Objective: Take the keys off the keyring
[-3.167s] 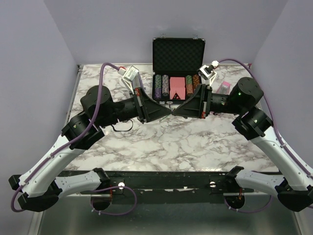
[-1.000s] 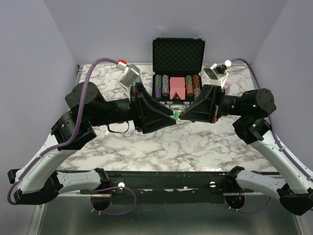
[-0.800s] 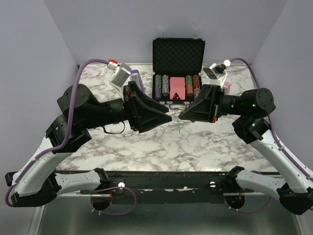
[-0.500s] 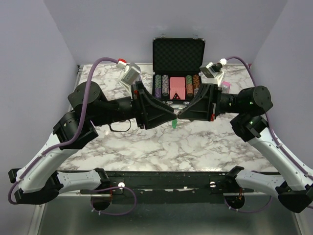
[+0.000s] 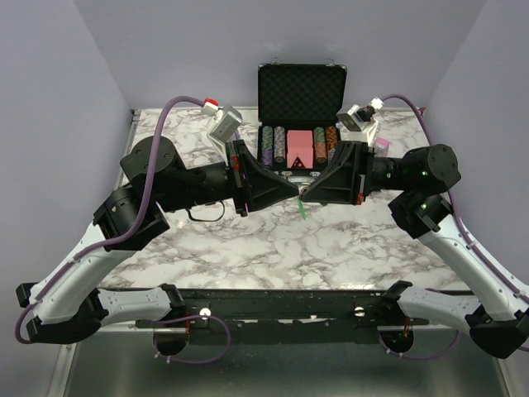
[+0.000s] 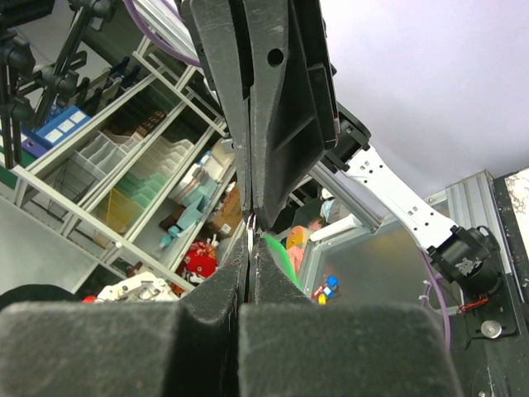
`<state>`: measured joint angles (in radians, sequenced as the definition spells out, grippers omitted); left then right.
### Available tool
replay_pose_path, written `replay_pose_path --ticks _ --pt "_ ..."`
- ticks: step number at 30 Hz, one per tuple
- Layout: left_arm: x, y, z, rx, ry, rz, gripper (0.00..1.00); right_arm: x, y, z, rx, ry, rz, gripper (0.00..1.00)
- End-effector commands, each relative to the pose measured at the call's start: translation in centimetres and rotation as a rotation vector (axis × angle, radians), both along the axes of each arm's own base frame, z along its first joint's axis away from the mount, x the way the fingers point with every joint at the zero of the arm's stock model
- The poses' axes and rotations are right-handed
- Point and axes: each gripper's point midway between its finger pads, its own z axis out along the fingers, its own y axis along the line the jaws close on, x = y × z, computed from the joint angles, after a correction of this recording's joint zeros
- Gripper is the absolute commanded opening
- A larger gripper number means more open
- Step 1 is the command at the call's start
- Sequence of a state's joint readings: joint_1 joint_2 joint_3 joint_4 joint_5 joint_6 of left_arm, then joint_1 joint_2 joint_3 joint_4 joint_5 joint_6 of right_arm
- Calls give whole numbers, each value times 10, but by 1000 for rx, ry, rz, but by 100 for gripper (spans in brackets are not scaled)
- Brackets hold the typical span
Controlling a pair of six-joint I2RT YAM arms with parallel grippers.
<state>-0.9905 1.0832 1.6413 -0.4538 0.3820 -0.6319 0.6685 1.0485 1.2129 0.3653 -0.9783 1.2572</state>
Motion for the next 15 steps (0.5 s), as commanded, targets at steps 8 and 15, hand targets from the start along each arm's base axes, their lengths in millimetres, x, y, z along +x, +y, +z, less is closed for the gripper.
replay_pose_path --ticks 8,15 --pt "-6 -2 -8 100 -25 -41 0 -6 -2 -1 -40 -61 1 1" --pt "-23 0 -31 216 0 -146 0 -4 -1 -18 -106 -55 -15 1"
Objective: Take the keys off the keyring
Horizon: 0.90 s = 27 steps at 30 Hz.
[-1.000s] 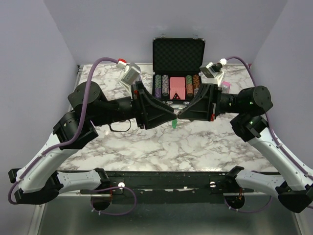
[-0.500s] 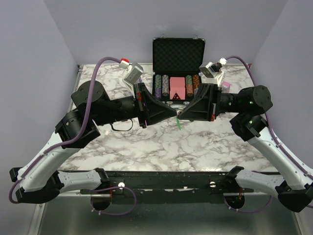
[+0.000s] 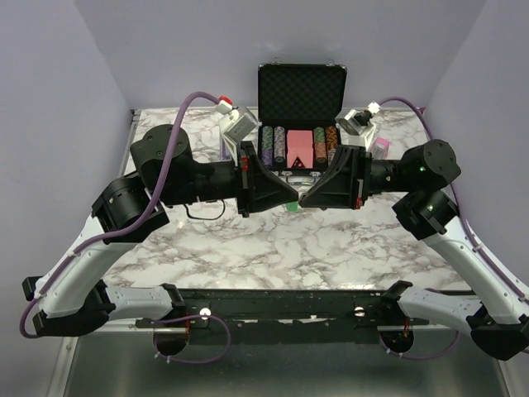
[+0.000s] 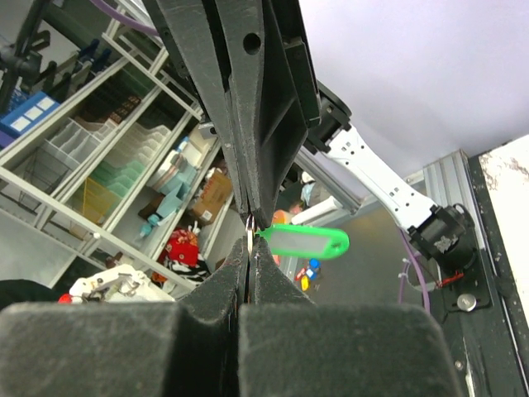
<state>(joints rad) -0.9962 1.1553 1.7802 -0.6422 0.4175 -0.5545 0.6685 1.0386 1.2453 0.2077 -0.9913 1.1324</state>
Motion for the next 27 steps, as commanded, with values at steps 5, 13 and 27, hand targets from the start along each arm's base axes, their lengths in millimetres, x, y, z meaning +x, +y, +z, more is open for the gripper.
replay_pose_path --ticks 5,13,27 --pt "-24 1 -28 133 33 -137 0 -2 0 -18 -98 -9 -4 1" --pt "-33 4 -37 169 54 -171 0 -2 -1 -25 -123 -1 -8 1" --pt "-15 9 -29 168 62 -21 73 -4 -6 -33 -169 8 -32 1"
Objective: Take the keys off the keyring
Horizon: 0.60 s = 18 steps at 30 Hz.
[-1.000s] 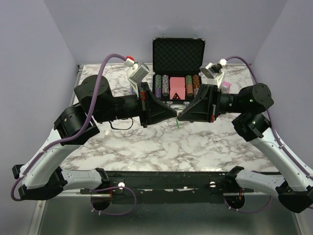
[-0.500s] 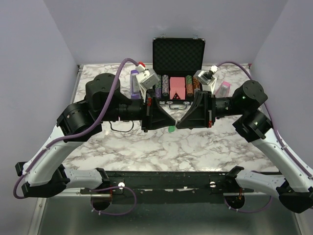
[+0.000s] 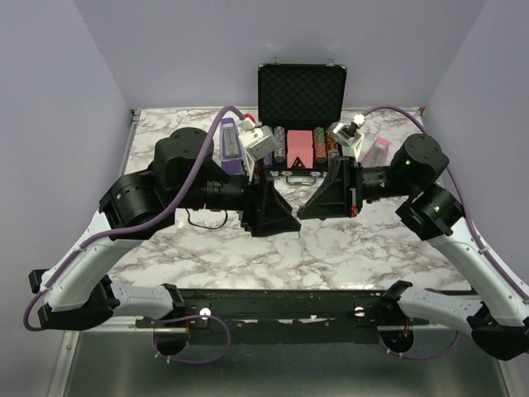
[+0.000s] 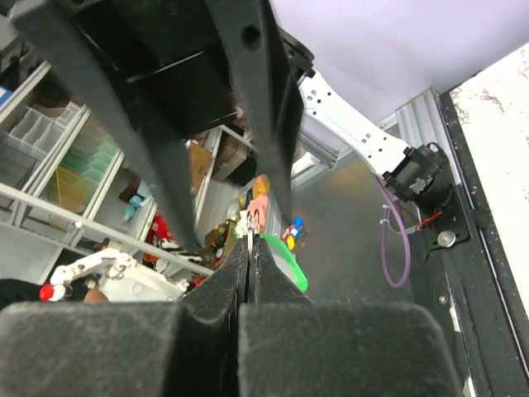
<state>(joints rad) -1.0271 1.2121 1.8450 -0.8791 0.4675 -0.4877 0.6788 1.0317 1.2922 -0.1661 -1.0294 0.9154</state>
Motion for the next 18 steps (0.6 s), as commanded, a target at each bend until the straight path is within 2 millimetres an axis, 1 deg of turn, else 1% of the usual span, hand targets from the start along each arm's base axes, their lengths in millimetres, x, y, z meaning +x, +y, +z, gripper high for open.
replay_pose_path --ticks 1,2,6,8,9,10,12,14,15,18 --pt "6 12 20 -41 -15 98 87 3 -4 8 11 -24 -59 1" --pt "10 15 26 -53 -23 129 99 4 -4 7 11 -24 -71 1" --pt "30 38 47 -104 -53 310 99 11 -4 7 8 -13 -123 1" --pt "34 51 59 -173 -64 374 99 18 -3 7 8 0 -171 1" --pt "38 50 57 -193 -60 392 99 25 -3 7 8 10 -215 1" --pt "38 56 62 -237 -69 415 99 31 -2 7 10 24 -248 1" --pt "46 61 58 -267 -58 469 99 37 -1 10 36 37 -275 1" --pt "46 62 52 -276 -51 474 99 42 2 12 74 62 -290 1" --pt "51 63 49 -272 -56 504 99 45 5 12 87 79 -286 1" --pt "57 72 44 -253 -87 547 99 53 16 15 127 123 -250 1"
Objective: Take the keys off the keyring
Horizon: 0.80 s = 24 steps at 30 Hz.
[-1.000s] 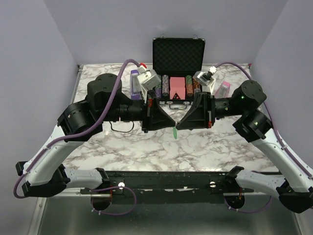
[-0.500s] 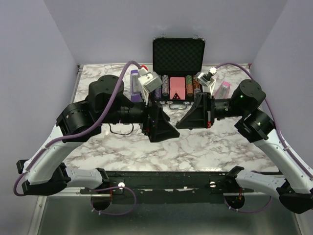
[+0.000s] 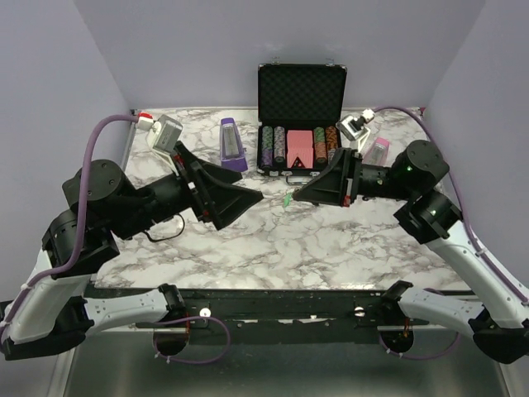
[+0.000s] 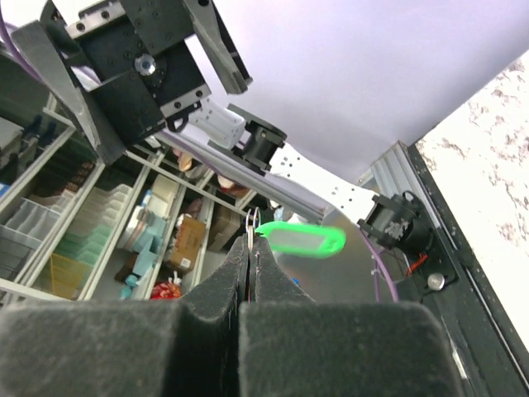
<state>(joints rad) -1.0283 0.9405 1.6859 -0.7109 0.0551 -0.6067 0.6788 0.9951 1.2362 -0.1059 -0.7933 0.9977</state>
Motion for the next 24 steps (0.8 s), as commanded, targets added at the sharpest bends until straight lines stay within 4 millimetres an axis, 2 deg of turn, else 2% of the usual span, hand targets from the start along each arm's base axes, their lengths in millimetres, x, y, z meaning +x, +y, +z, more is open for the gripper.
replay_pose_path --ticks 1,7,9,12,15,19,24 --pt "30 5 -6 14 -16 150 99 22 15 11 104 52 -17 1" --pt "60 26 -18 145 -46 272 99 41 35 20 152 26 36 1" --pt "67 26 -18 125 -5 246 99 43 40 27 164 2 70 1" --pt "90 31 -13 87 40 253 99 63 42 31 170 19 60 1" --pt "105 30 -6 42 50 218 99 85 34 35 209 52 36 1" --pt "125 29 -11 -15 81 209 99 114 23 27 203 73 -23 1" --pt "131 29 -11 -68 122 201 97 137 12 12 221 131 -119 1"
